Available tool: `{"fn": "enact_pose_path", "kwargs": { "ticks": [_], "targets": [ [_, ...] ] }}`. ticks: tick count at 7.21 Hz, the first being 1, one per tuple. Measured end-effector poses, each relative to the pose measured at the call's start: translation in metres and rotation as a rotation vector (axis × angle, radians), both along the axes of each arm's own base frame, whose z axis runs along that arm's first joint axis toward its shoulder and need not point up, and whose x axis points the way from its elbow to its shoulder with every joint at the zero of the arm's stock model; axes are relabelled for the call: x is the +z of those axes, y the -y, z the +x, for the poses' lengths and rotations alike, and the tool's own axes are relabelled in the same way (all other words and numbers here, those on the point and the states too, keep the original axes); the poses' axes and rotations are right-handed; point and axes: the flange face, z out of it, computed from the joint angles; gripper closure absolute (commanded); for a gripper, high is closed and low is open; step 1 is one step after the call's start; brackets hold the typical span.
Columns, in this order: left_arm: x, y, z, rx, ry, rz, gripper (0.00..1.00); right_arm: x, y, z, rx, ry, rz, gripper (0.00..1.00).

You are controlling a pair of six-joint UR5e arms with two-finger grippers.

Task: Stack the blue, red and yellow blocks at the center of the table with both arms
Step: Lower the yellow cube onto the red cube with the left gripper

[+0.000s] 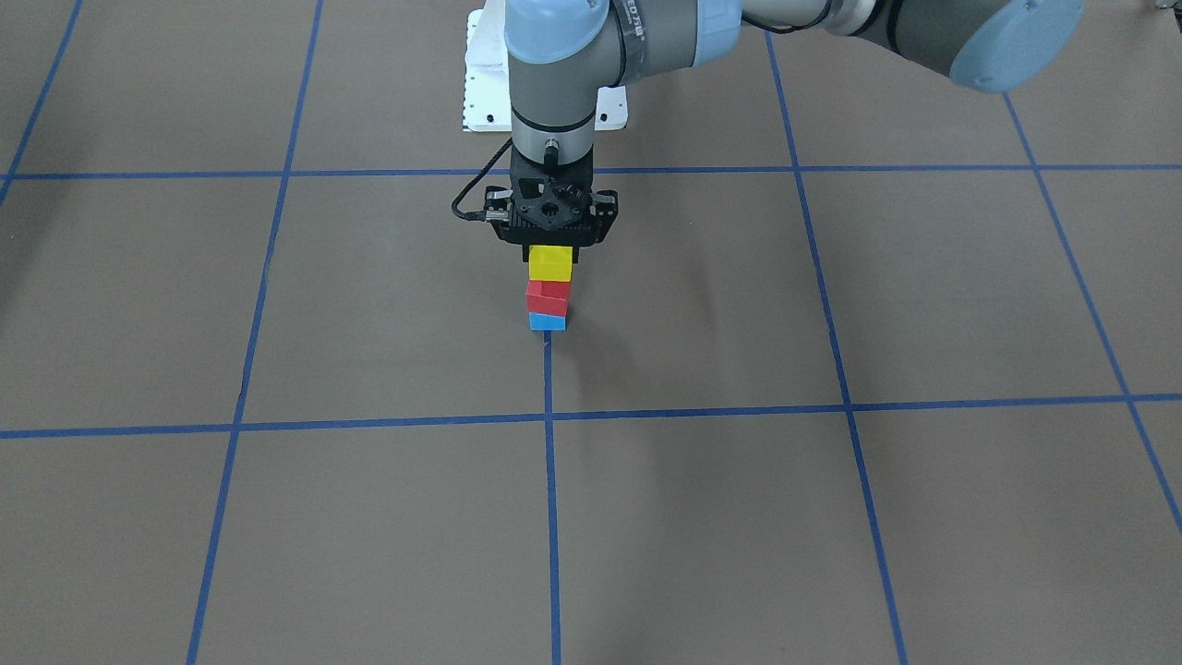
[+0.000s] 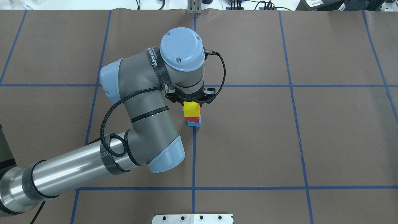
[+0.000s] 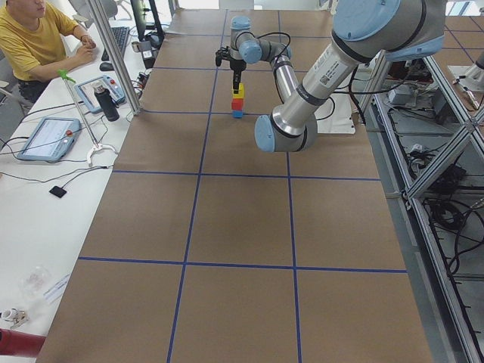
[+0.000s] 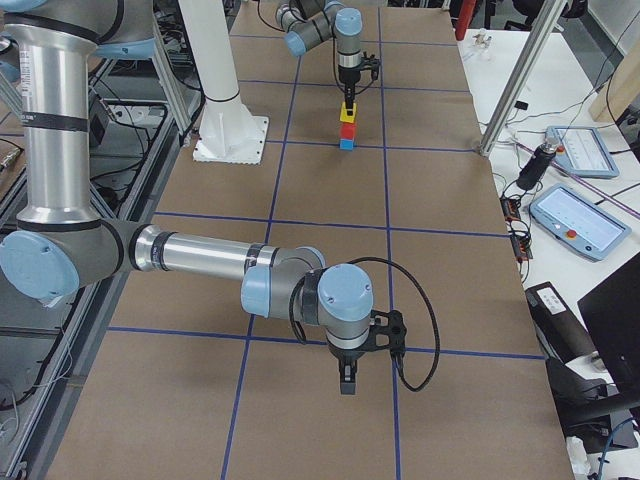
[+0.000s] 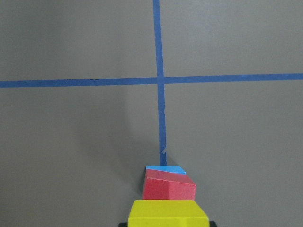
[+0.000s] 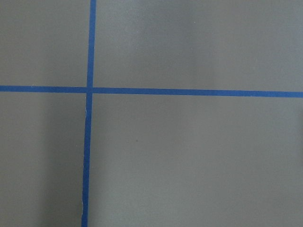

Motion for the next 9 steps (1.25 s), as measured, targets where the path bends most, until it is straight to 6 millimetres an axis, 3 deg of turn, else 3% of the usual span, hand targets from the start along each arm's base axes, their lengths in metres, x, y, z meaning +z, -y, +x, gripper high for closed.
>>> {"fn": "enact_pose_path", "kwargs": {
  "ticks": [6,9],
  "targets": [
    [0.012,0.005,0.014,0.04,0.004,0.051,0.01,0.0,0.0,0.0,-0.001,-0.001,0.001,0.0],
    [0.006,0.004,0.01,0.041,-0.01,0.062,0.01,0.0,0.0,0.0,-0.001,-0.001,0.001,0.0]
  ]
}}
